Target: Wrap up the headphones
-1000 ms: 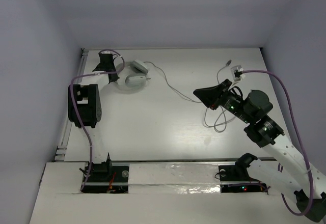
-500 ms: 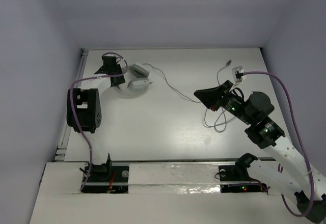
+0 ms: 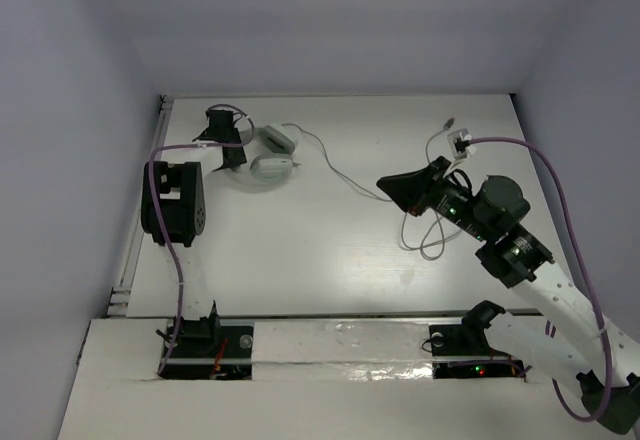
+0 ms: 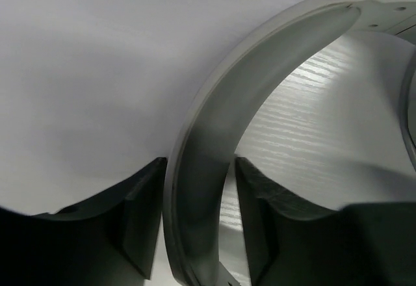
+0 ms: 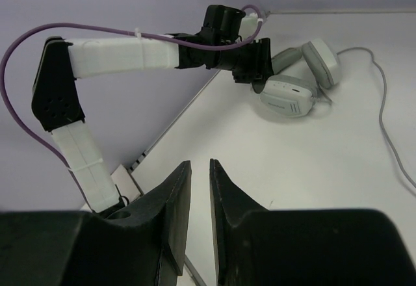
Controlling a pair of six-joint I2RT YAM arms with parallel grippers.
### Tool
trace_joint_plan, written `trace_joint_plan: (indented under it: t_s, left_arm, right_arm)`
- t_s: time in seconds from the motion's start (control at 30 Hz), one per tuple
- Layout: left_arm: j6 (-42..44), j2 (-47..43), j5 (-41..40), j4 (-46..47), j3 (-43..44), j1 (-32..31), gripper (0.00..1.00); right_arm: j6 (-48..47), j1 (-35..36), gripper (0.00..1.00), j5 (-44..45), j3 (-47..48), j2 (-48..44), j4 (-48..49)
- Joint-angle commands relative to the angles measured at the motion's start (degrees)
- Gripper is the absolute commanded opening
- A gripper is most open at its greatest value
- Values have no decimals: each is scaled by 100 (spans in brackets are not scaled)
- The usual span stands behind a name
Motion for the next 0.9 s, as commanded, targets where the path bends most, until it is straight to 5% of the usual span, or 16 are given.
trace_joint_plan:
  t_s: [0.0, 0.03, 0.2, 0.5, 0.73, 0.8, 0.87]
  left_arm:
    - [203, 188, 47, -59, 255, 19, 46]
    - [255, 232, 108, -102, 456, 19, 52]
    - [528, 759, 197, -595, 1091, 19, 53]
    - [590, 830, 399, -419, 723, 19, 26]
    - [616, 654, 539, -647, 458, 19, 47]
    - [730, 645, 592, -691, 432, 19, 42]
    - [748, 637, 601, -657, 423, 19, 26]
  right_arm:
    - [-44, 59, 23, -95, 108, 68, 263]
    - [-44, 59, 23, -86, 108, 68, 272]
    - [-70, 59, 23, -33, 152, 77, 237]
    - [-123, 59, 23, 186, 187, 51, 175]
    - [-9, 59, 23, 108, 152, -28, 237]
    - [0, 59, 23, 116, 125, -81, 219]
    - [0, 59, 23, 178, 90, -186, 219]
